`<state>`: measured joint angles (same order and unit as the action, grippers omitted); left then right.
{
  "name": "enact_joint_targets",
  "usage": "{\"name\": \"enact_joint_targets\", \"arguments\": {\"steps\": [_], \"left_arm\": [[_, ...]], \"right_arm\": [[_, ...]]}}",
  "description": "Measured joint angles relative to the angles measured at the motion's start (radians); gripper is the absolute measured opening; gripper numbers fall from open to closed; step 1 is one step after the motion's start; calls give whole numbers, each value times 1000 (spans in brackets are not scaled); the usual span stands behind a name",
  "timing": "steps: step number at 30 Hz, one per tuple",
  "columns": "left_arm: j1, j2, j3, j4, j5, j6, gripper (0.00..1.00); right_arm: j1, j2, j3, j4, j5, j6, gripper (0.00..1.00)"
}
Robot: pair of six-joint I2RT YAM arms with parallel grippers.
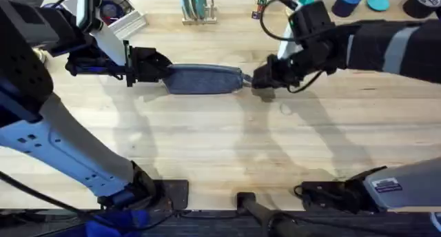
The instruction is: Unzip the bag, pick up the pens from the table one at a time and place them inside, then zip the bag closed.
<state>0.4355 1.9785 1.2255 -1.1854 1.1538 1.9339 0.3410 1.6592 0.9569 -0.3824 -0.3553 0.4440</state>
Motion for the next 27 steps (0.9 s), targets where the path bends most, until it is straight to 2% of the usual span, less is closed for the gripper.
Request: {"name": "enact_joint_targets", "arguments": {"steps": [5,27], "left_arm": [[3,0,0,4,-1,0,42],[3,0,0,4,0,0,42]], "right_arm": [[-24,0,-35,-16,33,-20,32],[-23,0,-35,-14,37,-62,30]]}}
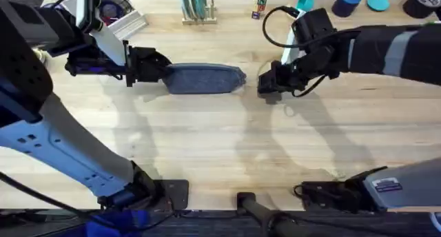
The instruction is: Unzip the bag, pick up the pens from the table one at a time and place them inside, then zip the bag closed.
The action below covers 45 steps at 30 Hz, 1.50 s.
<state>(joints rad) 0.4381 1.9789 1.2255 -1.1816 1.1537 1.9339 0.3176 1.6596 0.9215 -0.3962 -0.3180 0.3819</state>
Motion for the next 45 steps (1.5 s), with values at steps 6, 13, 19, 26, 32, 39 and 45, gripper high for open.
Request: {"name": "enact_joint_targets", "arguments": {"steps": [6,13,19,26,32,39,45], "left_arm": [[0,0,0,0,0,0,56],[14,0,0,4,-1,1,659],[16,0,0,4,-1,-3,992],[16,0,0,5,12,-3,993],[31,0,6,-64,72,-2,995],[44,0,112,-242,105,-3,997],[44,0,209,-389,133,-2,998]], "right_arm": [[0,0,0,0,1,-9,42],[6,-12,1,0,-31,-9,452],[13,-26,4,-4,-47,-12,738],[18,-37,9,-7,-74,-13,994],[15,-56,13,-40,-36,-26,996],[-2,-133,27,-92,37,-59,996],[-2,-217,99,-171,58,-112,996]]}}
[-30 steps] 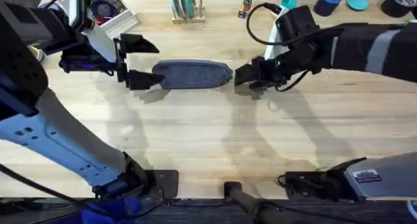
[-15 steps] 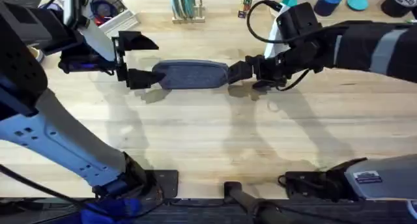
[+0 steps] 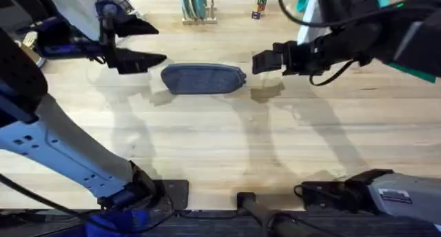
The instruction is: Unzip the bag, pick up the pens from the table one at a time and place them inside, then zip the bag closed.
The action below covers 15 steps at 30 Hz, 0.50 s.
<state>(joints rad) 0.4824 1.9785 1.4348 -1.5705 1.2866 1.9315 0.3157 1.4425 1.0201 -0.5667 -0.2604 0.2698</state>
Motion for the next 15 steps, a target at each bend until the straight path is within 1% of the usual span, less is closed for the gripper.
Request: {"name": "enact_joint_targets", "arguments": {"steps": [3,5,7,11,15], "left_arm": [[0,0,54,-87,9,0,998],[0,0,89,-121,16,-10,998],[0,0,124,-122,23,-56,997],[0,0,191,-123,28,-185,998],[0,0,229,-124,24,-294,998]], "right_arm": [[0,-26,44,-74,28,-25,996],[0,-37,71,-116,42,-42,996],[0,-47,99,-149,56,-60,996],[0,-61,144,-170,67,-83,996],[0,-68,172,-174,74,-99,996]]}}
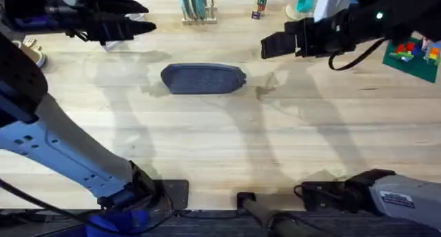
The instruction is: Unzip the bag, pick up the pens from the table one at a time and place them inside, then zip the bag closed.
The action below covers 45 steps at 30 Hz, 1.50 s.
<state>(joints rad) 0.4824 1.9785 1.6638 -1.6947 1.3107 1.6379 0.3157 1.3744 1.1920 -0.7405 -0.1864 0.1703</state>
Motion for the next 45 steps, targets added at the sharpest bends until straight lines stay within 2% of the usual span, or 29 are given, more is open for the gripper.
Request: {"name": "enact_joint_targets", "arguments": {"steps": [7,12,27,30,33,38,42,45], "left_arm": [[0,-1,57,0,-111,-215,998],[0,-44,58,0,-193,-313,998],[-7,-429,58,17,-405,-612,998],[-28,-507,58,43,-458,-685,998],[-75,-595,53,65,-521,-758,998],[-160,-777,-46,108,-604,-881,998],[-172,-942,-186,195,-676,-1024,998],[-172,-1064,-289,259,-758,-1150,998]], "right_arm": [[0,-1,46,-51,15,-26,996],[0,-1,98,-72,19,-39,996],[0,-1,207,-265,26,-81,996],[0,-1,221,-293,26,-99,996],[0,-1,225,-309,26,-118,995],[0,-1,225,-309,26,-132,995],[0,-1,225,-314,26,-138,996],[0,-1,225,-337,22,-142,996]]}}
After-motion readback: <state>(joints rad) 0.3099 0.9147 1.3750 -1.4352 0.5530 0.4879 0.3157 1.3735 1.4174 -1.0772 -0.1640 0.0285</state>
